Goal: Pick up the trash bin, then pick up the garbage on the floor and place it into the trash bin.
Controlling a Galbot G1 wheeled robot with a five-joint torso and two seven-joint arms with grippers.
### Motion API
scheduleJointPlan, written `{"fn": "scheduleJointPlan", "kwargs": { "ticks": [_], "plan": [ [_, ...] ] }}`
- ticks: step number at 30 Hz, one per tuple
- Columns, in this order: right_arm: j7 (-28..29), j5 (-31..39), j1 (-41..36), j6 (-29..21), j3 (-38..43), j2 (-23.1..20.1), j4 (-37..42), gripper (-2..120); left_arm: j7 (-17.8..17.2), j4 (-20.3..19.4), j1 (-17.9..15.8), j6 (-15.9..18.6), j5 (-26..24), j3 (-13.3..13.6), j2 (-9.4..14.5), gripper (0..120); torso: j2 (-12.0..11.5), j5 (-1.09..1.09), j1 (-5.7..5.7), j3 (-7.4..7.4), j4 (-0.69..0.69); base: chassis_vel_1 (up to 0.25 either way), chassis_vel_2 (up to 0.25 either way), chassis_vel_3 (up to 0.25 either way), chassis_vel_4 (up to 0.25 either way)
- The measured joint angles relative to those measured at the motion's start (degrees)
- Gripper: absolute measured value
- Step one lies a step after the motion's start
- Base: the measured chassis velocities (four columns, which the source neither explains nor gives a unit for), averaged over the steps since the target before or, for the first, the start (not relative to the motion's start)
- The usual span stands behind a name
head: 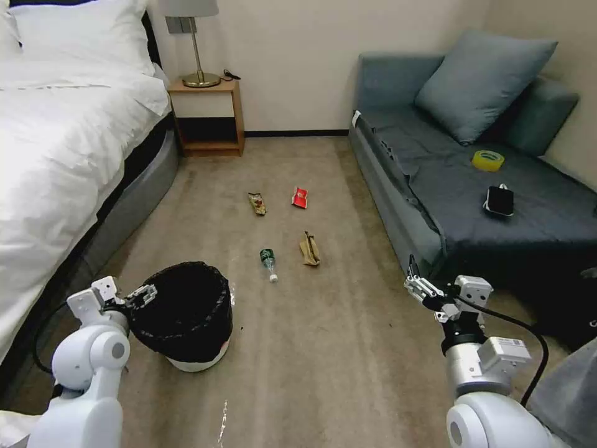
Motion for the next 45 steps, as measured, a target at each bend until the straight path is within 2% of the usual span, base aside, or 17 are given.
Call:
{"fn": "scheduleJointPlan", "kwargs": {
  "ticks": [8,20,24,27,28,32,33,36,38,40,42,43,44,45],
  "plan": [
    [0.0,-0.2,1.2,0.0,-0.1,0.5,-1.2,100,-0.7,5.4,-0.8,-0.2,-0.9,0.8,0.0,100,0.0,0.0,0.0,0.0,0.01,0.0,0.0,0.0,0.0],
    [0.0,-0.3,2.1,0.2,-0.3,0.7,-2.3,100,-1.9,7.8,-0.8,-0.4,-3.3,1.1,0.0,100,0.0,0.0,0.0,0.0,0.01,0.0,0.0,0.0,0.0],
    [0.1,-0.3,2.2,0.3,-0.2,0.6,-2.4,100,-2.2,8.1,-0.5,-0.4,-4.3,1.1,-0.2,94,0.0,0.0,0.0,0.0,0.01,0.0,0.0,0.0,0.0],
    [0.1,-0.3,2.4,0.5,-0.2,0.5,-2.5,100,-2.2,8.3,-0.3,-0.5,-5.1,1.0,-0.4,83,0.0,0.0,0.0,0.0,0.0,0.0,0.0,0.0,0.0],
    [0.1,-0.3,2.4,0.5,-0.2,0.5,-2.5,100,-2.2,8.3,-0.3,-0.5,-5.1,1.0,-0.4,83,0.0,0.0,0.0,0.0,0.0,0.0,0.0,0.0,0.0],
    [0.1,-0.3,2.4,0.8,-0.3,0.5,-2.6,100,-2.3,8.3,0.3,-0.6,-5.7,0.7,-0.5,63,0.0,0.01,0.0,-0.01,0.01,0.0,0.0,0.0,0.0],
    [0.1,-0.3,2.4,0.8,-0.3,0.5,-2.6,100,-2.3,8.3,0.3,-0.6,-5.7,0.7,-0.5,63,0.0,0.01,0.0,-0.01,0.01,0.0,0.0,0.0,0.0],
    [0.1,-0.2,2.4,0.9,-0.3,0.4,-2.6,100,-2.4,8.3,0.7,-0.7,-6.1,0.5,-0.6,50,0.0,0.02,0.0,-0.01,0.01,0.0,0.0,0.0,0.0],
    [0.1,-0.2,2.4,0.9,-0.3,0.3,-2.6,100,-2.4,8.3,0.9,-0.8,-6.3,0.4,-0.6,47,0.0,0.02,0.0,-0.01,0.01,0.0,0.0,0.0,0.0],
    [0.1,0.0,2.3,1.0,-0.3,0.2,-2.6,100,-2.5,8.3,1.2,-0.9,-6.7,0.0,-0.7,36,0.0,0.03,0.0,-0.01,0.01,0.0,0.0,0.0,0.0],
    [0.1,0.2,2.3,1.0,-0.3,0.0,-2.6,100,-2.6,8.3,1.3,-0.9,-7.1,-0.2,-0.8,33,0.0,0.04,0.0,-0.01,0.01,0.0,0.0,0.0,0.0],
    [0.1,0.4,2.3,1.0,-0.3,-0.1,-2.6,100,-2.6,8.1,1.5,-0.9,-7.4,-0.3,-0.9,28,0.0,0.03,0.0,-0.01,0.01,0.0,0.0,0.0,0.0],
    [0.0,1.1,2.5,1.3,-0.4,-0.5,-2.5,100,-2.8,7.5,1.9,-0.8,-8.2,-0.8,-1.0,14,0.0,-0.01,0.0,-0.01,0.01,0.0,0.0,0.0,0.0],
    [0.0,1.4,2.6,1.6,-0.4,-0.6,-2.5,100,-2.8,7.1,2.0,-0.7,-8.5,-1.0,-1.1,8,0.0,-0.02,0.0,-0.01,0.01,0.0,0.0,0.0,0.0]
  ]
}}
